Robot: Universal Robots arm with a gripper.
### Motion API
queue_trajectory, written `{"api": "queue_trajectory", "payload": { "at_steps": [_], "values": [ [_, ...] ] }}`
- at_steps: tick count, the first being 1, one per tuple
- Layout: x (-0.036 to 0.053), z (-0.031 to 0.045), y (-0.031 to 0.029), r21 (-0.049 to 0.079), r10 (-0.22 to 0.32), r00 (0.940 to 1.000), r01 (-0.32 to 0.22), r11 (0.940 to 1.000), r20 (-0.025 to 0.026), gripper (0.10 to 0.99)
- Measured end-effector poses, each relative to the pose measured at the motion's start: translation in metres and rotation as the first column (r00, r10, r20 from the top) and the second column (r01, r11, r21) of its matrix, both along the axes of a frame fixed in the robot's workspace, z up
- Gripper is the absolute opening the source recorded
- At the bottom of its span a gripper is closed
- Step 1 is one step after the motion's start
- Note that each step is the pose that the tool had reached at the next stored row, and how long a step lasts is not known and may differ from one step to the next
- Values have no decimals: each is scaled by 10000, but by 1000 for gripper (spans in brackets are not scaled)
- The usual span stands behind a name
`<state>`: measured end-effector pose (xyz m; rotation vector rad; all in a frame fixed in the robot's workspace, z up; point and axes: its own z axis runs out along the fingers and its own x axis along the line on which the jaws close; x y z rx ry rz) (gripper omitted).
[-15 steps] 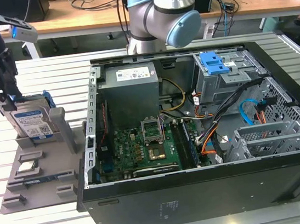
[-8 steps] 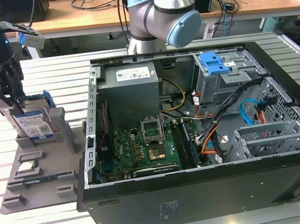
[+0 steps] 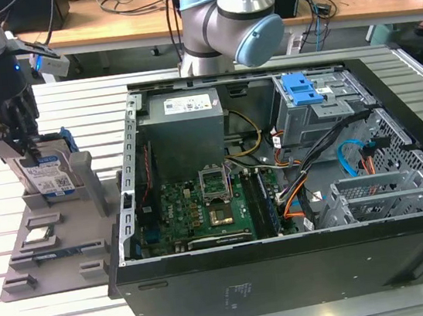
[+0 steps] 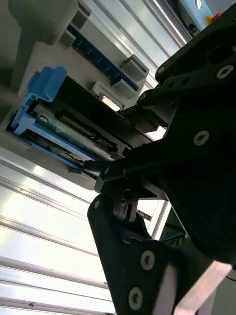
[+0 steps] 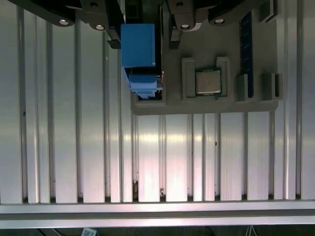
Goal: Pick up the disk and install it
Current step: 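Pick up the disk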
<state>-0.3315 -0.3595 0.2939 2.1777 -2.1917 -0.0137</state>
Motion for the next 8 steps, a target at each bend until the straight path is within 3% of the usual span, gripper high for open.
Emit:
{"api": "queue_trajectory", "payload": {
  "at_steps": [6,8],
  "values": [
    [0,0,0,-5,1,10000,-1,10000,1,482],
    [0,0,0,-6,0,10000,0,10000,0,400]
  ]
}}
